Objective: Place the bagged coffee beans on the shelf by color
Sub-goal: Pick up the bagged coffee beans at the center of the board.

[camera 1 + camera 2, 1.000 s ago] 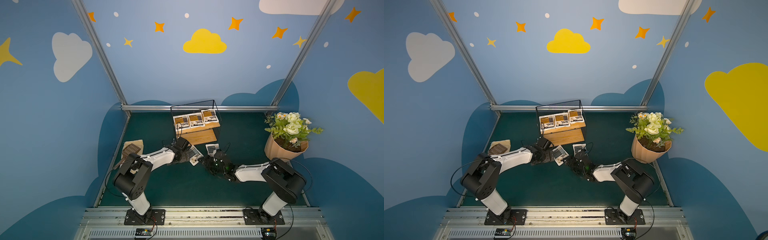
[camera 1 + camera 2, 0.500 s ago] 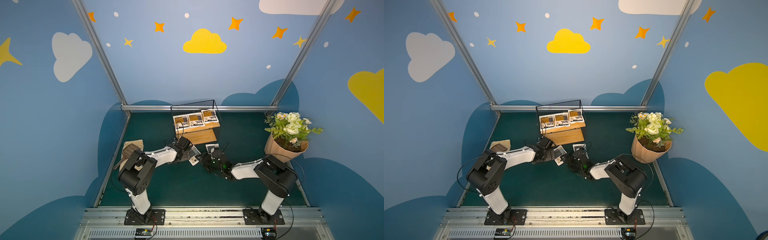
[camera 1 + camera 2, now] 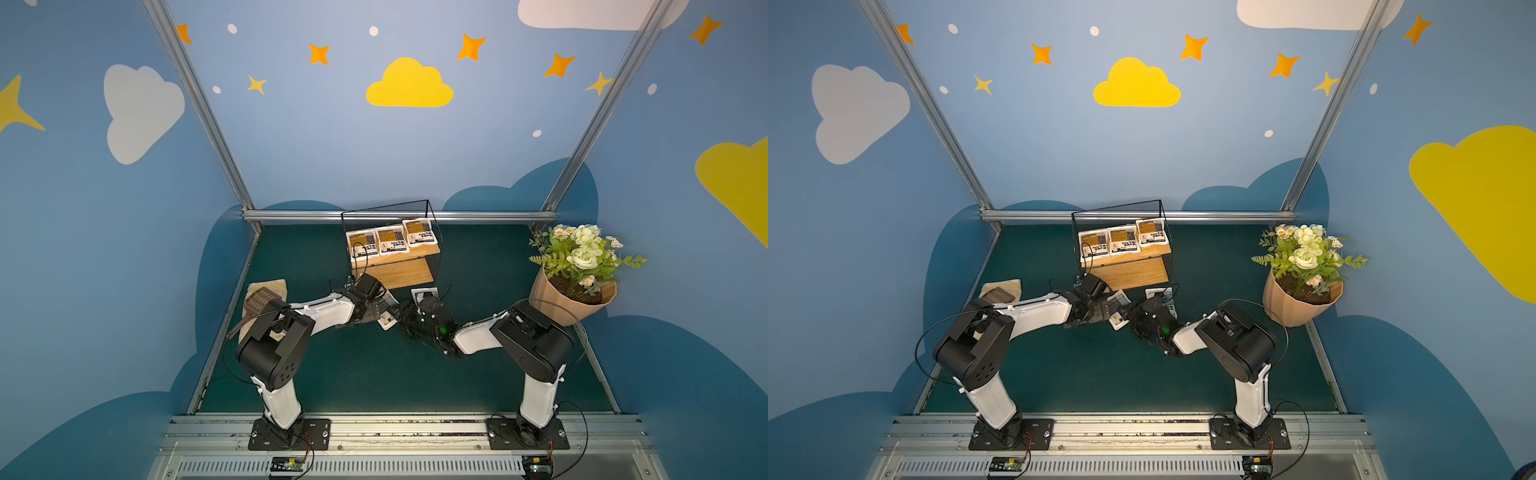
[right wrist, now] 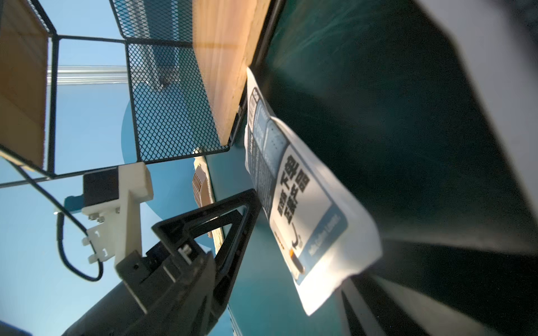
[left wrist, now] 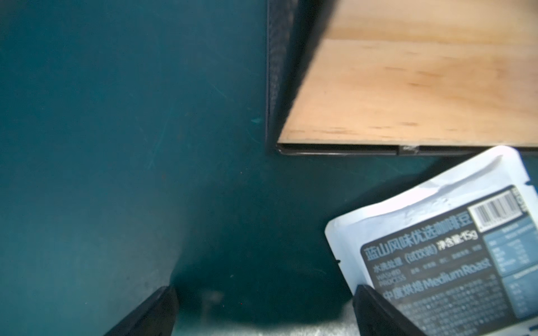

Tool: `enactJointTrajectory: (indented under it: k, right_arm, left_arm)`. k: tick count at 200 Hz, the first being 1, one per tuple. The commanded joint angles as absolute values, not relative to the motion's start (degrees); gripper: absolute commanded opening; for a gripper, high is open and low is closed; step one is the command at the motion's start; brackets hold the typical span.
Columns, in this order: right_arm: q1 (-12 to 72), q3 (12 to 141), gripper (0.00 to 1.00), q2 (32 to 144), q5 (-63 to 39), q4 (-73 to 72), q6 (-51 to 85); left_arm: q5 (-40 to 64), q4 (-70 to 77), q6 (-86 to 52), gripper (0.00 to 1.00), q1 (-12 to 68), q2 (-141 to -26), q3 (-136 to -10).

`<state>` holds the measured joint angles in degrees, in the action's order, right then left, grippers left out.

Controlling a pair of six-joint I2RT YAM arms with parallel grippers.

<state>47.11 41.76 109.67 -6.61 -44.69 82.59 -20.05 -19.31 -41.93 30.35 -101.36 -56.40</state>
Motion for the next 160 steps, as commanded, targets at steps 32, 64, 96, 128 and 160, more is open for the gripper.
enactJointTrajectory:
  k: [32,64,96,128,160]
  right_arm:
    - [46.93,41.11,0.32,115.45,-6.67,-42.74,83.58]
    - [46.89,40.29,0.12,115.16,-7.28,-44.06,83.43]
    - [47.03,38.85,0.0,113.32,-8.23,-45.47,83.37]
    - [47.27,34.97,0.0,110.09,-9.05,-47.19,83.32]
    - [47.64,33.3,0.0,105.53,-9.4,-47.29,82.85]
  left_arm:
    - [-17.88,-17.66,-42.83,1.0,29.88,-104.06,-54.49]
    - [-17.59,-18.47,-42.98,1.0,29.88,-102.6,-54.16]
    - [-16.57,-19.91,-43.72,1.0,30.01,-98.46,-53.09]
    - [-14.69,-22.13,-45.26,1.0,29.88,-92.29,-51.18]
    - [-12.38,-24.61,-47.74,1.0,28.78,-84.0,-47.73]
